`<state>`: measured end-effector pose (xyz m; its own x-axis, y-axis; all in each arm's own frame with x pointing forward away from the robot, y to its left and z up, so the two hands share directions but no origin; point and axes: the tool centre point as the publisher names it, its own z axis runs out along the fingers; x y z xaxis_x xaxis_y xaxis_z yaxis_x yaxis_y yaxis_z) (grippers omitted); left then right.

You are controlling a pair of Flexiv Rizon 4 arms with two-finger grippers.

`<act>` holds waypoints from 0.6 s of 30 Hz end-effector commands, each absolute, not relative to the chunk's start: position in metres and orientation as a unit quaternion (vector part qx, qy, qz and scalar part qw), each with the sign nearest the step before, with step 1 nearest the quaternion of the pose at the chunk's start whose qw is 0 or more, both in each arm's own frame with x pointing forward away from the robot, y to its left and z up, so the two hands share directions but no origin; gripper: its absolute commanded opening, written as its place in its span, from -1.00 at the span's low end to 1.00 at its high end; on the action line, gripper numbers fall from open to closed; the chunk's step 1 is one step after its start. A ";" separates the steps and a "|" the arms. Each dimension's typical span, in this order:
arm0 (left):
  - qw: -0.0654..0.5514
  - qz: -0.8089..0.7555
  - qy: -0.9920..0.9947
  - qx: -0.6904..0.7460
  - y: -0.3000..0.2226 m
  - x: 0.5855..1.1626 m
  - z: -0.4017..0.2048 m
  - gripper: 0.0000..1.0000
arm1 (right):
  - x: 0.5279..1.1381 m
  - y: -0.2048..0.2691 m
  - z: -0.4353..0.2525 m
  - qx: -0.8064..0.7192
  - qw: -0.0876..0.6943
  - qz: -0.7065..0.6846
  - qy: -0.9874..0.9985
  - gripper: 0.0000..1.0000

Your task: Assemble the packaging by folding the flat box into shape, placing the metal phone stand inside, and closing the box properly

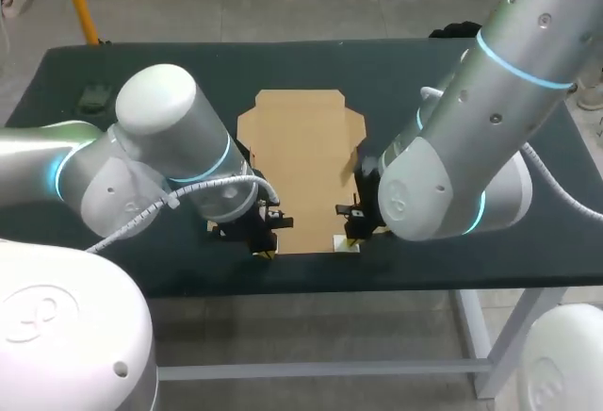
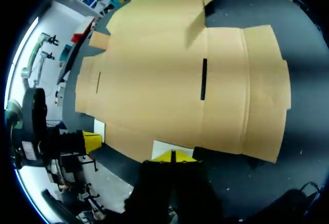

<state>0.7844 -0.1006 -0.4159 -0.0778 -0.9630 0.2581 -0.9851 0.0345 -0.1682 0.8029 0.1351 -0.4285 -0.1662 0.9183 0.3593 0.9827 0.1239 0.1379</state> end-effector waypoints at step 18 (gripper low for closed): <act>0.095 0.189 -0.735 0.644 -0.074 0.800 -0.373 -1.00 | 0.828 0.103 -0.394 -0.594 0.169 -0.255 -0.744 -1.00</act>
<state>0.8045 -0.0873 -0.3837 -0.1440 -0.9211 0.3618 -0.9839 0.0941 -0.1520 0.8216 0.1193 -0.4113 -0.2164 0.9062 0.3632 0.9660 0.1450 0.2138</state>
